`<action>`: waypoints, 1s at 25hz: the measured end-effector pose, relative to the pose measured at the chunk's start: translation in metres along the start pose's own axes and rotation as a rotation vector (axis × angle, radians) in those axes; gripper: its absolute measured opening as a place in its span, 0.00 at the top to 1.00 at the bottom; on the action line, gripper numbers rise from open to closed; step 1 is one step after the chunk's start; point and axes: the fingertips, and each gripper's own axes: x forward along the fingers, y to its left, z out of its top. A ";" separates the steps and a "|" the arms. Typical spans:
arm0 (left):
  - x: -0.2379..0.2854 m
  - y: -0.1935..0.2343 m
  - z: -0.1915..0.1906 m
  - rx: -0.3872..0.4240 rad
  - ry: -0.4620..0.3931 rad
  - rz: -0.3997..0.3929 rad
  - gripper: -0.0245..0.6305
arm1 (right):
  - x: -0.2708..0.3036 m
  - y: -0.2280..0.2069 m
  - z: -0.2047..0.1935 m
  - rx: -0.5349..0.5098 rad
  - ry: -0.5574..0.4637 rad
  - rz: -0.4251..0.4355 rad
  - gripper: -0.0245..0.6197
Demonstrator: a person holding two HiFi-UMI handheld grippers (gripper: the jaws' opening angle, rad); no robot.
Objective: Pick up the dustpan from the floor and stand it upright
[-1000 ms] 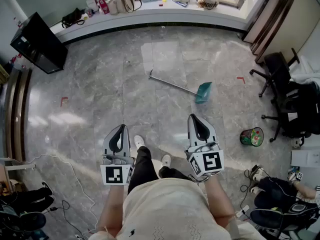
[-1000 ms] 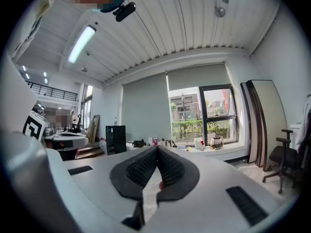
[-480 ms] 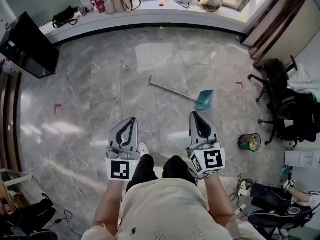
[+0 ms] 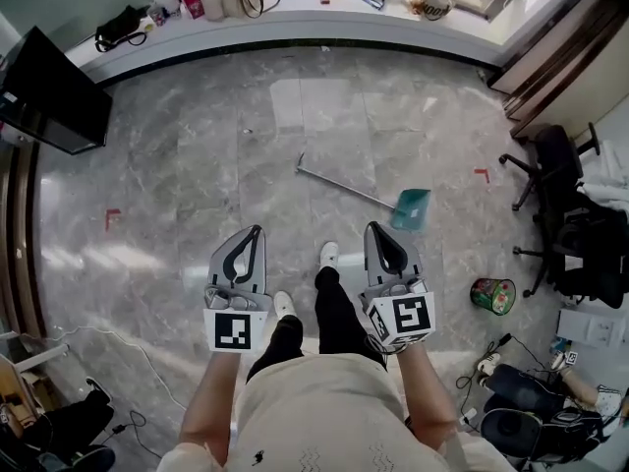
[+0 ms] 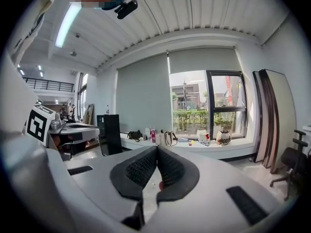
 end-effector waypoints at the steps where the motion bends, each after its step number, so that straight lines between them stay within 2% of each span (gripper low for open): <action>1: 0.015 0.004 -0.002 -0.004 0.003 0.020 0.95 | 0.016 -0.009 -0.002 0.007 0.014 0.014 0.94; 7: 0.105 0.017 -0.013 -0.010 0.017 0.086 0.95 | 0.109 -0.056 -0.024 0.010 0.144 0.128 0.94; 10: 0.141 0.027 -0.033 -0.023 0.044 0.108 0.95 | 0.160 -0.066 -0.049 -0.067 0.241 0.190 0.94; 13: 0.170 0.044 -0.058 -0.048 0.061 0.137 0.95 | 0.210 -0.066 -0.080 -0.197 0.345 0.240 0.94; 15: 0.185 0.056 -0.077 -0.069 0.081 0.144 0.95 | 0.240 -0.063 -0.113 -0.255 0.443 0.288 0.94; 18: 0.209 0.074 -0.115 -0.083 0.120 0.131 0.95 | 0.288 -0.061 -0.173 -0.279 0.577 0.345 0.94; 22: 0.244 0.094 -0.189 -0.107 0.166 0.091 0.95 | 0.355 -0.072 -0.262 -0.329 0.686 0.343 0.94; 25: 0.268 0.109 -0.254 -0.100 0.202 0.045 0.95 | 0.398 -0.077 -0.335 -0.320 0.771 0.337 0.94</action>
